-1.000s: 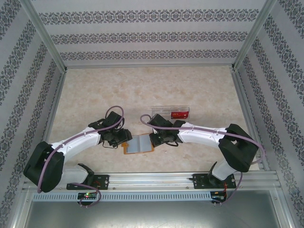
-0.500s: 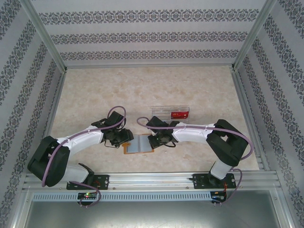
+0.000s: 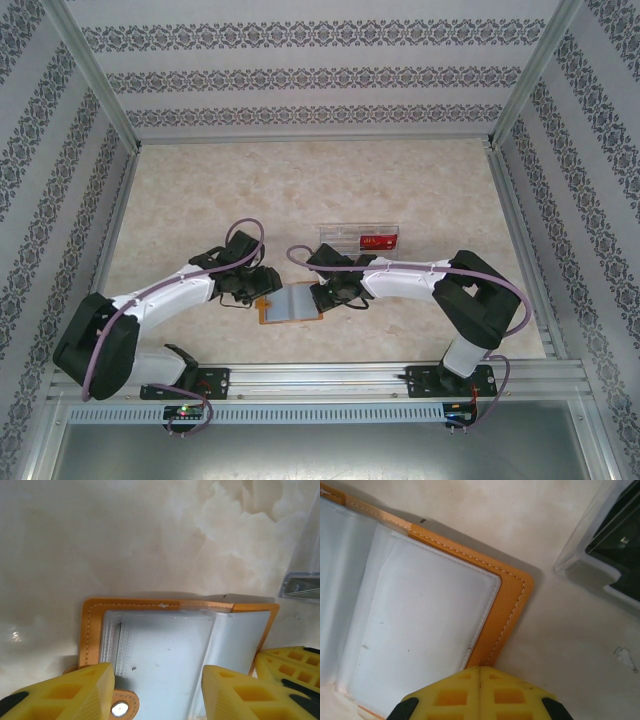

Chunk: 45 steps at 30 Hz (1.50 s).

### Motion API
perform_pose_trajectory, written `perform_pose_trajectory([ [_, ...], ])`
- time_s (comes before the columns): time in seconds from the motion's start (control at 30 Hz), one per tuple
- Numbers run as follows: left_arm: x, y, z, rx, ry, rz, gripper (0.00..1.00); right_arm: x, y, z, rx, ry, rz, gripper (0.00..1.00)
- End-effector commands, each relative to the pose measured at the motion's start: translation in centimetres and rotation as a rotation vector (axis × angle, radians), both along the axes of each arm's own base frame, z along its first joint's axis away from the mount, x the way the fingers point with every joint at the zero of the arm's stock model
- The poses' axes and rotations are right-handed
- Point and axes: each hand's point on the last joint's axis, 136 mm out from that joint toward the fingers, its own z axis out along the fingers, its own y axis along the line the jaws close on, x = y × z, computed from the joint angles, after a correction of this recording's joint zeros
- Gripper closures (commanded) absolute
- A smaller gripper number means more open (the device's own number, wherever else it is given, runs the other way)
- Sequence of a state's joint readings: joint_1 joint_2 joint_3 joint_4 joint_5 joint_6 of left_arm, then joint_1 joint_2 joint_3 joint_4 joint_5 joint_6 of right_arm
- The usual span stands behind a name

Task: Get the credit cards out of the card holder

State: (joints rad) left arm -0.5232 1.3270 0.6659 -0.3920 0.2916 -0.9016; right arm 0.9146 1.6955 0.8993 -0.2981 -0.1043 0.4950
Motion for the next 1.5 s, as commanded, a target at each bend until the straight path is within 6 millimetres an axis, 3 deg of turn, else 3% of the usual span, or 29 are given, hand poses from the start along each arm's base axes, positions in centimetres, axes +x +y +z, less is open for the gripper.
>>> perform_pose_trajectory([
  [0.0, -0.3, -0.9, -0.8, -0.029, 0.013, -0.023, 0.50, -0.8, 0.1, -1.0, -0.015, 0.035, 0.013, 1.00],
  [0.4, -0.6, -2.5, -1.6, -0.108, 0.030, -0.031, 0.52, -0.9, 0.1, -1.2, -0.013, 0.042, 0.010, 1.00],
  [0.8, 0.0, -3.9, -0.1, -0.185, -0.005, -0.046, 0.49, -0.9, 0.2, -1.3, -0.014, 0.042, 0.010, 1.00],
  [0.93, 0.2, -4.3, 0.7, -0.198, -0.017, -0.054, 0.37, -0.8, 0.3, -1.2, -0.012, 0.040, 0.008, 1.00],
  [1.17, 0.1, -4.0, 1.9, -0.170, -0.043, -0.057, 0.32, -0.7, 0.3, -1.1, -0.008, 0.038, 0.006, 1.00],
  [1.33, -0.3, -3.0, 2.2, -0.141, -0.060, -0.046, 0.34, -0.7, 0.3, -1.2, -0.009, 0.039, 0.004, 1.00],
  [1.47, 0.0, -4.5, 2.9, -0.221, -0.073, -0.064, 0.38, -0.7, 0.4, -1.2, -0.006, 0.041, 0.000, 1.00],
])
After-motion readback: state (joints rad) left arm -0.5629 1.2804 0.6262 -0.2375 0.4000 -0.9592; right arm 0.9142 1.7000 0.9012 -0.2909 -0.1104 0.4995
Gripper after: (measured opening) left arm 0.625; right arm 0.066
